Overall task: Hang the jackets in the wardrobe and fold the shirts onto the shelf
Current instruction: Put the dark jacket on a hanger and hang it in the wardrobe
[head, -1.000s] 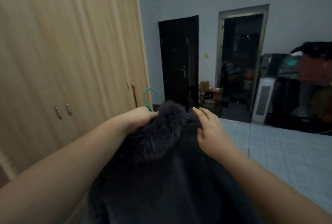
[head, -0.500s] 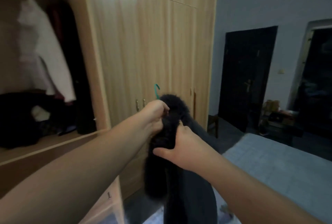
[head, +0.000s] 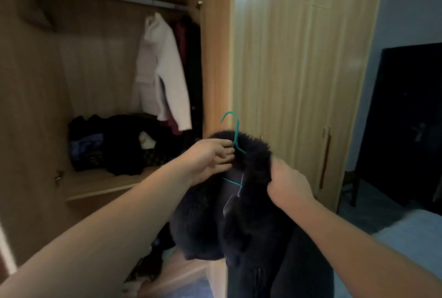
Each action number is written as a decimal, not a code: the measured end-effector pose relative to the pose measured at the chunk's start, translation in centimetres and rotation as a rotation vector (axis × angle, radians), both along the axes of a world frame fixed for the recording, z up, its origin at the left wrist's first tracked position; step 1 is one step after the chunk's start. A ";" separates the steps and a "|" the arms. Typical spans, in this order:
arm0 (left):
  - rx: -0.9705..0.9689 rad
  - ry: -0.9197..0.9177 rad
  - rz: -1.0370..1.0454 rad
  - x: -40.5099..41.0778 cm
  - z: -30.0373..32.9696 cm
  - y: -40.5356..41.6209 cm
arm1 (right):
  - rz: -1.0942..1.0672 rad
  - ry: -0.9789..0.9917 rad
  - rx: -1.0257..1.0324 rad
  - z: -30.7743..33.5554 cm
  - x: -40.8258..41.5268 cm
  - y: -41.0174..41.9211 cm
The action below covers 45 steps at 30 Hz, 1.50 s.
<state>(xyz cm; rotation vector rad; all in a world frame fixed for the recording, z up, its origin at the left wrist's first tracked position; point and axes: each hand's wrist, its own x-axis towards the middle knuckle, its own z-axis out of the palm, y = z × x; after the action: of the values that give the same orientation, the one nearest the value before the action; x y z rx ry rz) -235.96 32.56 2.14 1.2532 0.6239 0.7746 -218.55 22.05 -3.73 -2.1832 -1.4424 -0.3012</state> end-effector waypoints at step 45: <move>1.402 1.126 1.025 -22.4 7.7 49.7 | 0.724 -0.310 0.247 15.2 -12.1 58.6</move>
<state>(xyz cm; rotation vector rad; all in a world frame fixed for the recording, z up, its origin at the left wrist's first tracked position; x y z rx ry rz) -258.40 82.29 9.88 2.7730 1.9056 1.4093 -230.68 80.67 11.44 -1.3421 -2.1187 -0.5282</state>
